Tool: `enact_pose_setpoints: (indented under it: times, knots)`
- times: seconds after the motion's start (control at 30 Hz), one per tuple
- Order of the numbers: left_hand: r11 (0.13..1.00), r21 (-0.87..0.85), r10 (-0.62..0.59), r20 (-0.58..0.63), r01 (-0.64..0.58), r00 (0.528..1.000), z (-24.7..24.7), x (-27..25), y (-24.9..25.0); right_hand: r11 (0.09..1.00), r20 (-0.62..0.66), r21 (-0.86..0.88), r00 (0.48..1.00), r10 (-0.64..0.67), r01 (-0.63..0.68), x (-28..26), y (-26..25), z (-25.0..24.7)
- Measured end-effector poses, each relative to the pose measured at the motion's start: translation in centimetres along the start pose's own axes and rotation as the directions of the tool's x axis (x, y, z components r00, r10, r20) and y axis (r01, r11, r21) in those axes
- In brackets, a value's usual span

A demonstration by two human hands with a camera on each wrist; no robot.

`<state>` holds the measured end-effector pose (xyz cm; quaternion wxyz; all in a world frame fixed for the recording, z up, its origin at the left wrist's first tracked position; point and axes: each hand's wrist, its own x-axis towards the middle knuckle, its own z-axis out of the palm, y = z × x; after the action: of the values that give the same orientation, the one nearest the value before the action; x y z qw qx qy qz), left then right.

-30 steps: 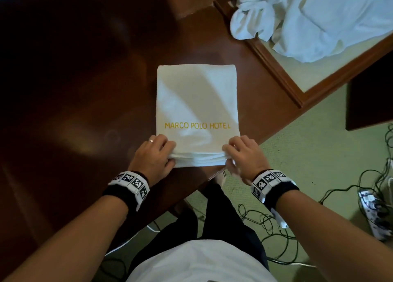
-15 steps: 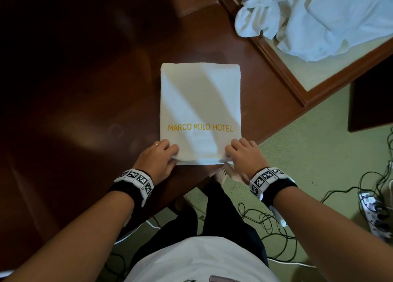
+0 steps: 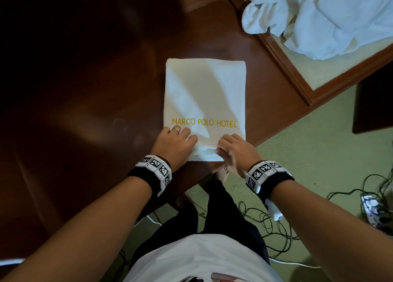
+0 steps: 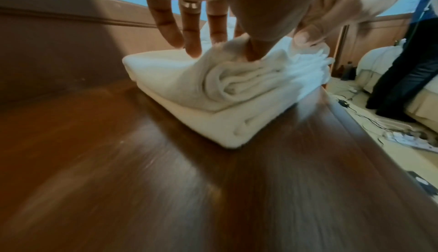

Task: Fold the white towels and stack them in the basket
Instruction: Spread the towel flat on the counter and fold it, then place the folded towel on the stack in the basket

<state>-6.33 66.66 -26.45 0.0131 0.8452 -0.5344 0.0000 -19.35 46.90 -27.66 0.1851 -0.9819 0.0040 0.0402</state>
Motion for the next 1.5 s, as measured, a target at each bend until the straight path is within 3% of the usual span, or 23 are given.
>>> enact_pose_setpoints:
  times: [0.23, 0.4, 0.47, 0.53, 0.63, 0.8, 0.87, 0.93, 0.97, 1.03, 1.07, 1.13, 1.23, 1.3, 1.4, 1.5]
  knots:
    - [0.976, -0.075, -0.207, -0.015, 0.205, 0.978, -0.8, -4.5, -1.2, 0.999, 0.024, -0.037, 0.999, 0.036, -0.035, 0.1, 0.3, 0.6]
    - [0.862, -0.254, -0.442, 0.043, 0.438, 0.896, 0.9, -6.9, -1.2, 0.998, 0.033, -0.04, 0.998, 0.058, -0.057, 0.1, -0.2, 0.6]
    - [0.845, -0.263, -0.477, 0.024, 0.466, 0.879, 0.7, -7.0, -1.4, 0.998, 0.03, -0.044, 0.999, 0.042, -0.04, 0.0, -0.4, 0.5]
    - [0.88, -0.258, -0.415, -0.007, 0.4, 0.91, 0.4, -6.4, -1.2, 0.997, 0.011, -0.075, 1.0, -0.003, 0.004, -0.1, -0.7, 0.1]
    - [0.949, -0.24, -0.211, 0.008, 0.207, 0.977, 0.3, -5.0, -0.9, 0.991, -0.047, -0.131, 0.999, -0.005, -0.002, -0.6, -0.6, -0.2]
    - [0.969, -0.249, 0.027, 0.09, -0.004, 0.996, 1.1, -5.7, -2.0, 0.99, 0.024, -0.133, 0.999, 0.041, -0.037, -3.4, 0.6, -0.2]
    - [0.937, -0.349, 0.039, 0.077, -0.009, 0.996, 0.4, -5.5, -2.4, 0.997, -0.014, -0.054, 0.998, 0.055, -0.055, -2.6, 0.5, -0.9]
    - [0.893, -0.427, -0.127, 0.068, 0.144, 0.99, -0.2, -4.1, -2.8, 0.985, -0.124, 0.031, 0.978, 0.17, -0.167, -0.9, 0.6, -1.5]
    - [0.848, -0.444, -0.272, 0.105, 0.29, 0.957, -0.2, -3.2, -3.1, 0.957, -0.158, 0.093, 0.945, 0.286, -0.274, -0.1, 1.0, -1.5]
    - [0.677, -0.447, -0.529, 0.257, 0.585, 0.808, -0.3, -1.3, -3.6, 0.821, -0.094, 0.22, 0.826, 0.556, -0.527, 1.0, 1.5, -1.6]
    - [0.57, -0.466, -0.607, 0.316, 0.676, 0.729, -0.3, -0.5, -3.5, 0.734, -0.039, 0.271, 0.754, 0.655, -0.623, 1.4, 1.6, -1.6]
    - [0.374, -0.505, -0.664, 0.439, 0.778, 0.605, -0.2, 0.7, -2.8, 0.581, 0.074, 0.348, 0.639, 0.765, -0.736, 2.1, 1.5, -1.4]
    - [0.212, -0.479, -0.658, 0.575, 0.852, 0.487, 0.5, 1.8, -1.8, 0.434, 0.192, 0.405, 0.539, 0.82, -0.805, 2.9, 1.5, -1.0]
    - [0.158, -0.481, -0.651, 0.606, 0.862, 0.457, 1.2, 2.0, -1.8, 0.353, 0.25, 0.455, 0.497, 0.831, -0.818, 3.1, 1.6, -1.1]
    - [0.1, -0.569, -0.595, 0.624, 0.816, 0.508, 1.0, 2.2, -1.9, 0.303, 0.31, 0.511, 0.501, 0.808, -0.804, 3.2, 1.8, -1.8]
    - [0.14, -0.613, -0.603, 0.57, 0.777, 0.558, -1.3, 3.3, -1.0, 0.297, 0.272, 0.549, 0.503, 0.821, -0.781, 3.5, 1.4, -3.5]
